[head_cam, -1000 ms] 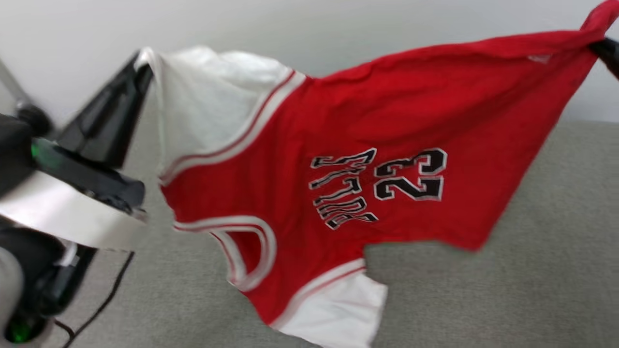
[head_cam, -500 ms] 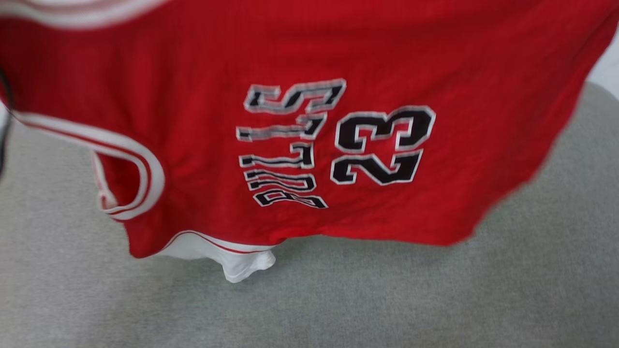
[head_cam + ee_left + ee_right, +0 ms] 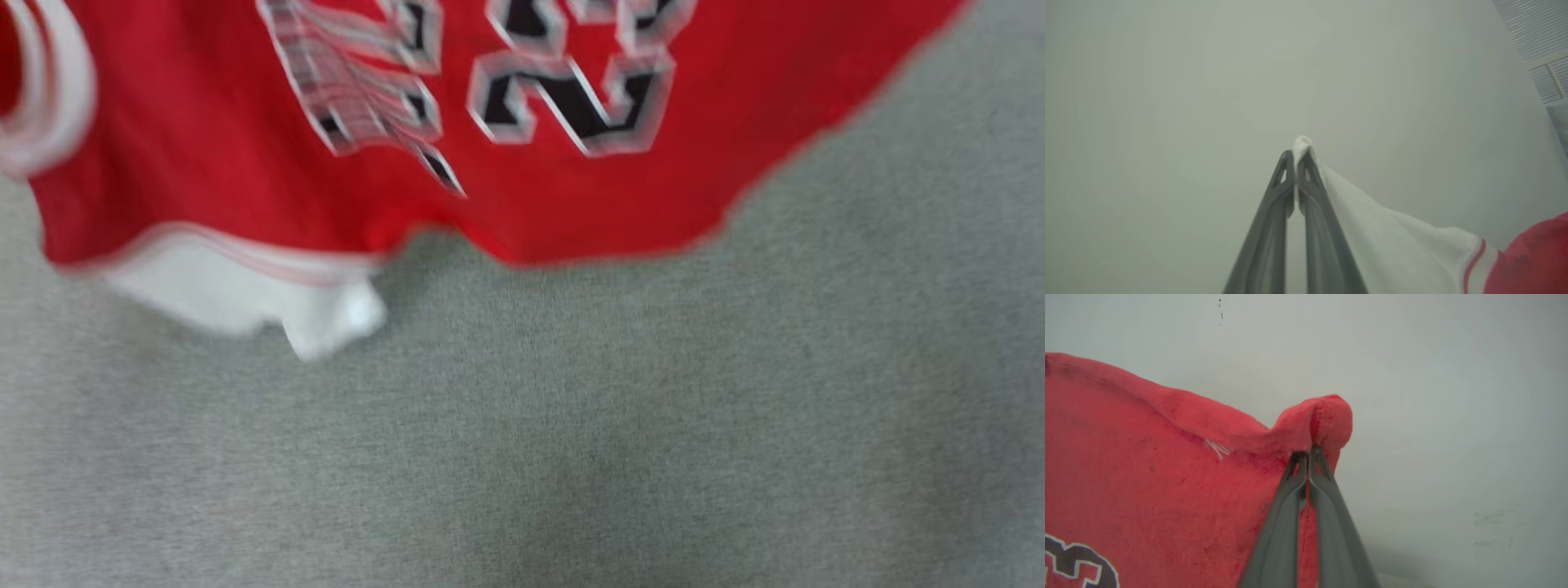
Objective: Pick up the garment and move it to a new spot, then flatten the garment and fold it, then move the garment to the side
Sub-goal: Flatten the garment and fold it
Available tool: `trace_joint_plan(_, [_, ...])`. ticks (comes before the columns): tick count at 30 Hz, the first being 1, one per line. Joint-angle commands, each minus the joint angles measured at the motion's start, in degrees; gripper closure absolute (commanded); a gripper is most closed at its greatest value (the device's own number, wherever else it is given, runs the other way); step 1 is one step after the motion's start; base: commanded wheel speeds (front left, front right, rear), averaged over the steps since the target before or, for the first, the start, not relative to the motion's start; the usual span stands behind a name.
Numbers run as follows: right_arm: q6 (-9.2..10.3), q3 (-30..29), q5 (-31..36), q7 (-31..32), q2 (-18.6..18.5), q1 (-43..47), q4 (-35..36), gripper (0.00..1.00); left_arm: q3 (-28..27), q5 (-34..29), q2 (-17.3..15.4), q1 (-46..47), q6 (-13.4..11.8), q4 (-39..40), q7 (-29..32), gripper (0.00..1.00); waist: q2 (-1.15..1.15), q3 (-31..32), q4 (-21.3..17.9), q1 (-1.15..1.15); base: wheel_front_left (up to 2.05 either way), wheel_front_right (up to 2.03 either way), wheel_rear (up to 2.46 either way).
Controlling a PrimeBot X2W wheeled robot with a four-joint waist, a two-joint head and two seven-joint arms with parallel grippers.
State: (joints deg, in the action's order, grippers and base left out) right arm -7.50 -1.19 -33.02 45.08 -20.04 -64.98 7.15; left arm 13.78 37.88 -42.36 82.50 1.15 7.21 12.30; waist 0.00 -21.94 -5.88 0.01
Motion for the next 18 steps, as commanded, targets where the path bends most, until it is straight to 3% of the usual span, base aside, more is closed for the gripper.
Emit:
trace_joint_plan(1, [0.02,0.6,0.8,-1.6,0.6,-2.7,-1.9,1.0,0.6,-0.7,1.3,2.6,0.6,-2.6,-1.0,1.0,0.0,-5.2,-0.8,-0.01,0.0,0.0,0.0])
trace_joint_plan(12, [0.02,4.4,6.2,-18.0,3.3,-19.5,-20.7,1.0,5.6,-9.8,5.8,21.8,4.0,-23.8,-12.6,1.0,0.0,-15.0,0.3,-0.01,0.0,0.0,0.0])
trace_joint_plan(18, [0.02,7.4,8.7,-27.8,4.8,-22.1,-28.4,1.0,7.2,-10.3,8.6,22.3,4.8,-31.7,-19.1,1.0,0.0,-17.8,1.5,-0.01,0.0,0.0,0.0])
